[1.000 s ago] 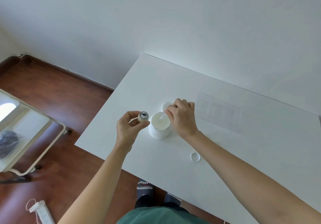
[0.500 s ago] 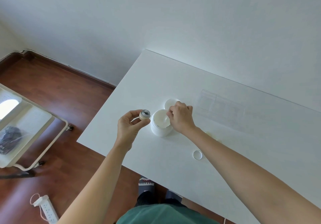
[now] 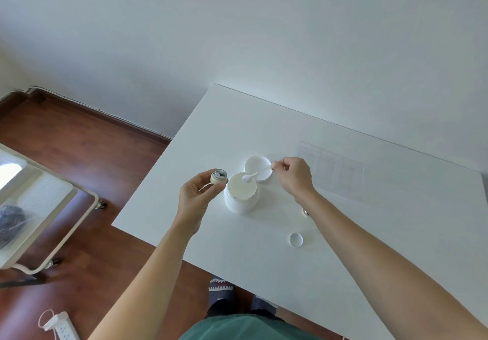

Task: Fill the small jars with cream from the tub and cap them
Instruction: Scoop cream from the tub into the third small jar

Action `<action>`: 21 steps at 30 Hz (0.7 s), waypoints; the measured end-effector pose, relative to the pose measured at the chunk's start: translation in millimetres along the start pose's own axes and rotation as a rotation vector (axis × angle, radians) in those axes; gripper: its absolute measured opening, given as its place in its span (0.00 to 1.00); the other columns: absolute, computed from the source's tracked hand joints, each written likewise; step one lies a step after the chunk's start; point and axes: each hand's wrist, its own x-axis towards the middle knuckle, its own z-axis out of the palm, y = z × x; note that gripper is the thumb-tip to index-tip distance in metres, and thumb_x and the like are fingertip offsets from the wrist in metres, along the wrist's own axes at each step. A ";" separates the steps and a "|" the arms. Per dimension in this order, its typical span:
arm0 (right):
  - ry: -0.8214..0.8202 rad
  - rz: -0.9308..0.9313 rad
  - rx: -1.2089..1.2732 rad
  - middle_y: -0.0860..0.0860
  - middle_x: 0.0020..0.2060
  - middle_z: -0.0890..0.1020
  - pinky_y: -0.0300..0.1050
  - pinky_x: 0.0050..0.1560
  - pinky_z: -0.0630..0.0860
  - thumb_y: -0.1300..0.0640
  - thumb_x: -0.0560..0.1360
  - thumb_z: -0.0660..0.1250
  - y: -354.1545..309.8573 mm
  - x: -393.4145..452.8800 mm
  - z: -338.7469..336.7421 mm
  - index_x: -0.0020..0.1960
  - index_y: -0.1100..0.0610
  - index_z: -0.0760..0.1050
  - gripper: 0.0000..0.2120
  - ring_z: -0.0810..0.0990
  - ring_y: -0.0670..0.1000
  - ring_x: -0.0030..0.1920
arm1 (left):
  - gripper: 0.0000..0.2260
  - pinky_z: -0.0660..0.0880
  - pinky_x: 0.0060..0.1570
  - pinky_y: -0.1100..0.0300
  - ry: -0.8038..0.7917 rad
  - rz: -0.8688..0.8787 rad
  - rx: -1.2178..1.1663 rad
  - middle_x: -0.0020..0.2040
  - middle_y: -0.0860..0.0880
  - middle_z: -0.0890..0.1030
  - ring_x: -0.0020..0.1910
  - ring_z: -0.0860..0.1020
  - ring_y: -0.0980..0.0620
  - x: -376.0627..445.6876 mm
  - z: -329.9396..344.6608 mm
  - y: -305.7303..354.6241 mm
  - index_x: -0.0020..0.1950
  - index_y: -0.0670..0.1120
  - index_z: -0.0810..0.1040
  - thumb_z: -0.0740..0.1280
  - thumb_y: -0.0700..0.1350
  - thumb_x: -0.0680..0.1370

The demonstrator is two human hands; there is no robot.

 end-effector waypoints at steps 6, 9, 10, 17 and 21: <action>0.057 -0.048 0.118 0.52 0.30 0.76 0.49 0.49 0.70 0.53 0.77 0.64 -21.2 -5.7 -24.2 0.41 0.60 0.80 0.13 0.72 0.51 0.34 | 0.17 0.78 0.57 0.56 -0.007 -0.011 -0.030 0.54 0.43 0.86 0.55 0.84 0.45 6.0 13.7 -2.4 0.56 0.45 0.80 0.78 0.40 0.69; 0.062 -0.087 0.129 0.53 0.33 0.78 0.52 0.54 0.72 0.52 0.76 0.65 -34.6 -10.9 -32.3 0.41 0.58 0.81 0.12 0.76 0.54 0.38 | 0.14 0.78 0.49 0.64 -0.040 0.008 0.020 0.51 0.46 0.87 0.50 0.85 0.51 9.7 21.8 -2.6 0.54 0.45 0.80 0.77 0.35 0.72; 0.058 -0.097 0.130 0.52 0.33 0.78 0.52 0.55 0.72 0.52 0.76 0.65 -38.5 -12.4 -34.2 0.41 0.57 0.81 0.12 0.78 0.56 0.40 | 0.14 0.78 0.48 0.65 -0.050 0.013 0.026 0.50 0.46 0.87 0.50 0.84 0.52 10.7 24.3 -2.5 0.54 0.44 0.80 0.76 0.35 0.72; 0.070 -0.143 0.002 0.47 0.26 0.70 0.50 0.52 0.68 0.53 0.78 0.63 -54.7 -18.5 -39.0 0.43 0.60 0.81 0.13 0.73 0.52 0.36 | 0.17 0.78 0.49 0.64 -0.093 0.043 0.023 0.51 0.46 0.86 0.51 0.84 0.51 13.5 33.5 0.9 0.56 0.42 0.79 0.77 0.38 0.70; 0.123 -0.218 -0.137 0.49 0.36 0.74 0.46 0.50 0.59 0.52 0.79 0.62 -56.7 -21.6 -36.7 0.43 0.59 0.79 0.13 0.74 0.53 0.45 | 0.18 0.78 0.49 0.64 -0.098 0.044 0.004 0.53 0.46 0.86 0.52 0.84 0.50 13.5 35.1 2.4 0.56 0.43 0.79 0.78 0.39 0.69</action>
